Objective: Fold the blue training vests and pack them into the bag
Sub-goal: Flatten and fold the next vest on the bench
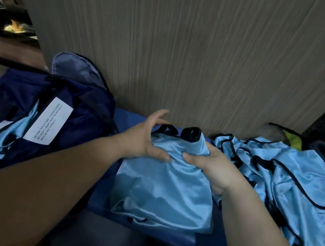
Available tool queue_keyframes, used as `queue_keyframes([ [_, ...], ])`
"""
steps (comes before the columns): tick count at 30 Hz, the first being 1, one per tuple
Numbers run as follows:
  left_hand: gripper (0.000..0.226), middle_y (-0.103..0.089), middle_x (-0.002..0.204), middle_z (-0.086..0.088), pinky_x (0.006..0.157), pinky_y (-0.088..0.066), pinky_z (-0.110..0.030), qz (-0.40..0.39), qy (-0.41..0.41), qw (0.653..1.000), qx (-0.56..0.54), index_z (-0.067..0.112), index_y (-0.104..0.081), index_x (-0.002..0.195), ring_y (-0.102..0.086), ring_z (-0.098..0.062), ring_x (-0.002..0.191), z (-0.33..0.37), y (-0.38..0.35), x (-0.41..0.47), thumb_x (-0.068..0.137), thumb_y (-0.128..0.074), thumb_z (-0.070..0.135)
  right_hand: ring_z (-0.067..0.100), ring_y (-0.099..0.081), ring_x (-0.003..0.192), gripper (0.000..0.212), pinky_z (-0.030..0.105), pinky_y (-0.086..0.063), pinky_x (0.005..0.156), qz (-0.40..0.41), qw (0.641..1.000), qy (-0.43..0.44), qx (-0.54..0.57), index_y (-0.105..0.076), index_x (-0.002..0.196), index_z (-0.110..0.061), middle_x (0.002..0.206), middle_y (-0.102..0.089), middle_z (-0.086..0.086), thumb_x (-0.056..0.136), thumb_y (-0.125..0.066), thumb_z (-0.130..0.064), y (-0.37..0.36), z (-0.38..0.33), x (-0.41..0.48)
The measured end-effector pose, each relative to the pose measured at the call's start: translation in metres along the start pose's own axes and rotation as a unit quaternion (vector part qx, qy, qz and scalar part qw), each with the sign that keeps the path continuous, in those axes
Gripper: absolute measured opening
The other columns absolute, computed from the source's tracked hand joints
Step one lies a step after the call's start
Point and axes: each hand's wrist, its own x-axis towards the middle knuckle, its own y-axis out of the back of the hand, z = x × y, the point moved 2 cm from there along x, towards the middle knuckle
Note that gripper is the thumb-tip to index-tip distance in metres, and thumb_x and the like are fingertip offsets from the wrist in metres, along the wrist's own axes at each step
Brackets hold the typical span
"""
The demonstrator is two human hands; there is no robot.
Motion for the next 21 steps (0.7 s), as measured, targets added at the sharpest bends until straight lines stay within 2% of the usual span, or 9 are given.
queue_keyframes([
  [2, 0.121, -0.043, 0.142, 0.014, 0.106, -0.037, -0.019, -0.115, -0.001, 0.992, -0.059, 0.041, -0.033, 0.141, -0.043, -0.005, 0.133, 0.013, 0.007, -0.001, 0.036, -0.080, 0.078, 0.034, -0.068, 0.099, 0.045, 0.048, -0.055, 0.091, -0.032, 0.999, 0.010, 0.009, -0.065, 0.117, -0.009, 0.111, -0.071, 0.018, 0.074, -0.077, -0.004, 0.003, -0.007, -0.004],
  [4, 0.100, -0.054, 0.133, 0.013, 0.101, -0.044, -0.022, -0.172, -0.004, 0.979, -0.107, 0.044, -0.048, 0.125, -0.054, -0.004, 0.122, 0.026, 0.009, -0.001, 0.036, -0.085, 0.072, 0.033, -0.068, 0.098, 0.043, 0.044, -0.057, 0.087, -0.054, 0.998, 0.025, 0.018, -0.065, 0.116, -0.007, 0.110, -0.070, 0.018, 0.074, -0.073, -0.002, 0.006, -0.014, -0.008],
  [7, 0.082, -0.063, 0.128, -0.002, 0.100, -0.050, -0.038, -0.242, 0.025, 0.959, -0.142, 0.032, -0.054, 0.127, -0.061, -0.020, 0.118, 0.035, 0.004, -0.003, 0.054, -0.092, 0.034, 0.033, -0.068, 0.095, 0.039, 0.044, -0.057, 0.083, -0.064, 0.996, 0.056, 0.012, -0.067, 0.112, -0.004, 0.106, -0.069, 0.020, 0.073, -0.069, -0.003, 0.007, -0.023, -0.012],
  [10, 0.052, -0.071, 0.115, -0.001, 0.089, -0.054, -0.032, -0.322, 0.067, 0.938, -0.110, 0.024, -0.065, 0.114, -0.067, -0.021, 0.108, 0.034, -0.005, -0.007, 0.066, -0.083, 0.015, 0.030, -0.070, 0.091, 0.030, 0.043, -0.056, 0.082, -0.038, 0.996, 0.072, -0.025, -0.071, 0.101, -0.012, 0.099, -0.072, 0.014, 0.072, -0.072, -0.005, 0.011, -0.027, -0.014],
  [12, 0.040, -0.074, 0.103, 0.007, 0.085, -0.054, -0.025, -0.271, 0.085, 0.956, -0.072, 0.028, -0.070, 0.102, -0.069, -0.014, 0.099, 0.034, -0.006, -0.007, 0.067, -0.087, 0.017, 0.029, -0.071, 0.093, 0.028, 0.047, -0.056, 0.088, 0.008, 0.993, 0.087, -0.084, -0.071, 0.101, -0.017, 0.098, -0.074, 0.011, 0.076, -0.075, -0.006, 0.012, -0.030, -0.015],
  [14, 0.037, -0.073, 0.093, 0.016, 0.078, -0.051, -0.015, -0.150, 0.053, 0.987, -0.004, 0.036, -0.067, 0.095, -0.068, -0.005, 0.091, 0.042, 0.002, -0.002, 0.068, -0.089, 0.025, 0.027, -0.071, 0.094, 0.025, 0.047, -0.056, 0.090, 0.090, 0.977, 0.126, -0.149, -0.070, 0.100, -0.022, 0.096, -0.075, 0.006, 0.080, -0.076, -0.008, 0.011, -0.035, -0.016],
  [16, 0.033, -0.068, 0.084, 0.018, 0.071, -0.050, -0.014, 0.015, -0.014, 0.997, 0.075, 0.040, -0.061, 0.087, -0.066, -0.004, 0.084, 0.060, 0.017, 0.003, 0.068, -0.088, 0.031, 0.012, -0.069, 0.087, 0.028, 0.030, -0.057, 0.078, 0.165, 0.948, 0.201, -0.182, -0.068, 0.095, -0.030, 0.088, -0.073, -0.009, 0.083, -0.073, -0.005, 0.008, -0.043, -0.018],
  [18, 0.029, -0.062, 0.081, 0.017, 0.068, -0.047, -0.026, 0.160, -0.097, 0.971, 0.147, 0.036, -0.057, 0.084, -0.063, -0.011, 0.081, 0.080, 0.031, 0.002, 0.073, -0.083, 0.029, -0.005, -0.062, 0.082, 0.039, 0.017, -0.050, 0.073, 0.206, 0.905, 0.311, -0.205, -0.065, 0.093, -0.037, 0.084, -0.068, -0.024, 0.083, -0.070, 0.000, 0.002, -0.054, -0.024],
  [21, 0.031, -0.063, 0.086, 0.006, 0.066, -0.039, -0.028, 0.292, -0.241, 0.882, 0.280, 0.023, -0.063, 0.098, -0.059, -0.021, 0.080, 0.091, 0.040, -0.002, 0.072, -0.074, 0.009, -0.007, -0.055, 0.105, 0.035, 0.014, -0.043, 0.093, 0.236, 0.817, 0.439, -0.289, -0.071, 0.104, -0.021, 0.109, -0.059, -0.020, 0.078, -0.071, 0.003, 0.005, -0.059, -0.025],
])
